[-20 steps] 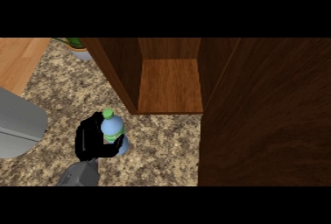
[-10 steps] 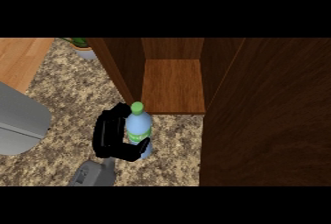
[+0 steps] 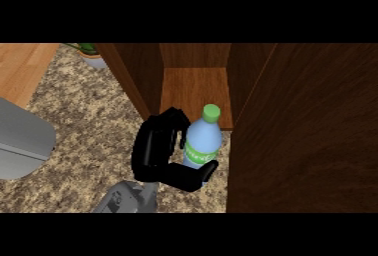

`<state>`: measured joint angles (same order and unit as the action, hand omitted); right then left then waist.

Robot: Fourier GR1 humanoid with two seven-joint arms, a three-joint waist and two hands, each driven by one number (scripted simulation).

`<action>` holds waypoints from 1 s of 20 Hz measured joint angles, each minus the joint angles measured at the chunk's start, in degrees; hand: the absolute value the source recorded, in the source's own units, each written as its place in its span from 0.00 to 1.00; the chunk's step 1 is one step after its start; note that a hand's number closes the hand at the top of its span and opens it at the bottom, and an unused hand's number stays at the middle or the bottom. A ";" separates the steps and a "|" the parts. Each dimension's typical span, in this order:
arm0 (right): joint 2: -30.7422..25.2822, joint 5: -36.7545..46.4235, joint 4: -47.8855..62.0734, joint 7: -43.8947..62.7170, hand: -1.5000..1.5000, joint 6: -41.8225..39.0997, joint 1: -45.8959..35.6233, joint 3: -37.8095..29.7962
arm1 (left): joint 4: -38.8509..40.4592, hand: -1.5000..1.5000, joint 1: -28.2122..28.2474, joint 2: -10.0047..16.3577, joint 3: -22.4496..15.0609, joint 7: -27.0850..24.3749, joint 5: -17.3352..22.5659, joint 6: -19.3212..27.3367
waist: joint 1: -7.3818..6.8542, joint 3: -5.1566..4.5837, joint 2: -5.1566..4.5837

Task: Pick up the bottled water, place it into the cabinet and close the cabinet

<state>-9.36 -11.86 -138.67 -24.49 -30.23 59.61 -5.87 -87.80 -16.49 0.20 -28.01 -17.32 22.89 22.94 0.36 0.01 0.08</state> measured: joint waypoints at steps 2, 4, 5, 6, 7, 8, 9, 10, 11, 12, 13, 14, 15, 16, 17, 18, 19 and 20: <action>0.55 -0.04 -0.05 -0.19 0.00 -0.55 0.55 0.53 | -0.95 1.00 -2.18 -0.07 -1.69 2.01 -0.35 3.98 | 0.28 0.00 0.03; 0.40 -0.19 0.12 -0.15 0.00 -0.86 -0.19 -0.13 | -0.51 1.00 -5.54 -0.12 -3.33 3.30 -0.45 8.68 | 0.48 -0.01 -0.01; 0.49 -0.27 0.14 0.30 0.00 -0.69 -0.60 -0.21 | -0.57 1.00 -7.34 -0.13 -3.43 4.41 -0.29 10.40 | 0.48 -0.01 -0.03; 0.53 -0.32 0.17 0.76 0.00 -0.57 -1.08 -0.07 | -0.18 1.00 -9.52 -0.14 -4.00 4.98 -0.33 12.67 | 0.57 -0.01 -0.06; 0.50 -0.38 0.21 0.72 0.00 -0.71 -1.39 -0.47 | 0.35 1.00 -11.34 -0.15 -4.12 5.66 0.02 14.15 | 0.65 -0.01 -0.06; 0.64 -0.42 0.27 1.25 0.00 -0.45 -2.06 -0.48 | 1.65 1.00 -12.75 -0.16 -4.04 5.25 0.45 15.27 | 0.69 -0.01 -0.10; 0.59 -0.55 0.24 1.53 0.00 -0.29 -2.37 -0.94 | 2.38 1.00 -14.39 -0.16 -3.80 5.69 0.75 16.59 | 0.73 -0.02 -0.13; 0.54 -0.64 0.33 0.99 0.00 -0.79 -2.22 -1.51 | 3.40 1.00 -16.12 -0.17 -3.99 6.00 0.76 18.16 | 0.89 -0.01 -0.11; 0.68 -0.67 0.35 0.68 0.00 -1.12 -2.18 -1.54 | 4.98 1.00 -17.31 -0.17 -4.30 5.39 1.23 19.27 | 1.07 -0.01 -0.12; 0.73 -0.75 0.40 0.69 0.00 -1.18 -2.28 -1.98 | 6.34 1.00 -18.88 -0.18 -3.85 5.56 1.26 19.98 | 1.09 -0.02 -0.14; 0.77 -0.88 0.39 1.10 0.00 -0.99 -2.69 -2.22 | 7.48 1.00 -19.90 -0.18 -3.23 5.77 1.11 20.10 | 0.97 -0.02 -0.15; 0.87 -0.97 0.31 1.68 0.00 -0.87 -2.81 -2.07 | 8.38 1.00 -21.10 -0.18 -3.43 6.12 1.17 21.20 | 0.95 -0.02 -0.16; 0.72 -1.09 0.41 1.66 0.00 -1.19 -2.84 -2.74 | 9.28 1.00 -22.20 -0.17 -3.58 6.39 1.11 22.22 | 0.96 -0.02 -0.15; 0.62 -1.19 0.53 1.45 0.00 -1.61 -2.87 -3.27 | 10.92 1.00 -23.47 -0.15 -3.31 6.28 1.61 22.52 | 1.08 -0.02 -0.16; 0.56 -1.33 0.63 1.38 0.00 -1.84 -2.92 -3.91 | 12.44 1.00 -24.39 -0.14 -3.29 5.96 2.10 22.70 | 1.16 -0.03 -0.18; 0.47 -1.48 0.64 2.05 0.00 -1.58 -3.46 -4.26 | 13.84 1.00 -25.35 -0.12 -3.06 5.75 2.41 22.53 | 1.11 -0.04 -0.22; 0.67 -1.60 0.70 2.36 0.00 -1.46 -3.86 -4.30 | 15.12 1.00 -26.12 -0.13 -2.50 5.68 2.48 22.15 | 1.04 -0.04 -0.23; 0.77 -1.72 0.71 2.40 0.00 -1.70 -3.70 -4.40 | 16.83 1.00 -26.72 -0.14 -1.87 5.13 2.43 21.68 | 1.08 -0.04 -0.24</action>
<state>-8.59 -13.59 -137.96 -22.09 -31.93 55.91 -10.27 -70.97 -43.21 0.06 -29.88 -12.18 25.32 44.62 1.44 -0.03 -0.17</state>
